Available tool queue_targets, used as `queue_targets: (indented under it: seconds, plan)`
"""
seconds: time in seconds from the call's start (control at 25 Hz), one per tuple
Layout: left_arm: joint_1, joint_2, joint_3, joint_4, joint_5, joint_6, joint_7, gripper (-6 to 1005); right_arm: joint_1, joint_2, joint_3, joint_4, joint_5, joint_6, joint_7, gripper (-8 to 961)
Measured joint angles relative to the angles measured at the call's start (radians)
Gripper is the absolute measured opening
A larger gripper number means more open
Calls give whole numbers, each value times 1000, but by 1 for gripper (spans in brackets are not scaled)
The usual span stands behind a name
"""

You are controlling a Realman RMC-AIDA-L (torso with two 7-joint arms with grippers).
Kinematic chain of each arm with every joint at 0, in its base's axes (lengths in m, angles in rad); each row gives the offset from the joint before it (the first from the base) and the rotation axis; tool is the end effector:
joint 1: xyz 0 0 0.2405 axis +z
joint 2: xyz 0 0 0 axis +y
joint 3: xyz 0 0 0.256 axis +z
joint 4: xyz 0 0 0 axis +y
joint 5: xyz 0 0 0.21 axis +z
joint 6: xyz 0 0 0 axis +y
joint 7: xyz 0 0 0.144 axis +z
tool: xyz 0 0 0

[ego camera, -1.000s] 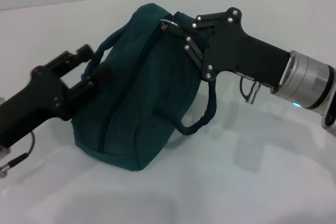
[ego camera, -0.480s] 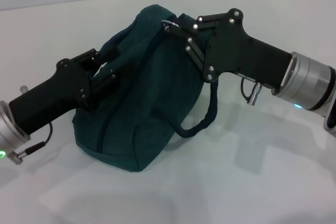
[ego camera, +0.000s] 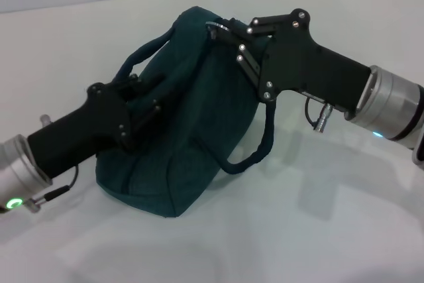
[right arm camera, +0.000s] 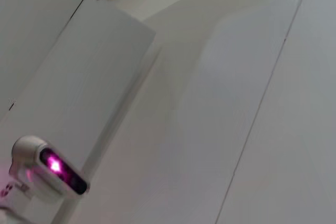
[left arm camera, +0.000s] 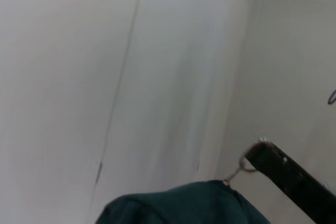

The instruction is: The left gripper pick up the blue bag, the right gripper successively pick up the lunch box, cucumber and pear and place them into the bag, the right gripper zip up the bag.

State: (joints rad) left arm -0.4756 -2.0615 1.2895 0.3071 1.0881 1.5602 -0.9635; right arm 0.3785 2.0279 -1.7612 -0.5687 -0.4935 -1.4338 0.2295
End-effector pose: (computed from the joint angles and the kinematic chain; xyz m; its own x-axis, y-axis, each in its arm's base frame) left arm -0.2341 0.2984 -0.0424 0.5699 0.1548 0.8070 0.4043 -0.9078 -0.1113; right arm 0.1948 0.3063 -0.0266 0.5877 0.5545 -0.5893 -0.0392 -0.7079 -0.7052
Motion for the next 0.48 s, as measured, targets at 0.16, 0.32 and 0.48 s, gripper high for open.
queue_targets:
  seconds: [0.16,0.32,0.48]
  plan:
    - [0,-17,-1,-7,25,0,52,297,2,0,-27,32,44,-21,1,9]
    - [11,-28,-1,-17,28,-1,92,289,2,0,-40,45,71,-26,1,9]
    - [14,-30,-4,-37,21,0,94,213,1,0,-52,51,111,-36,3,9]
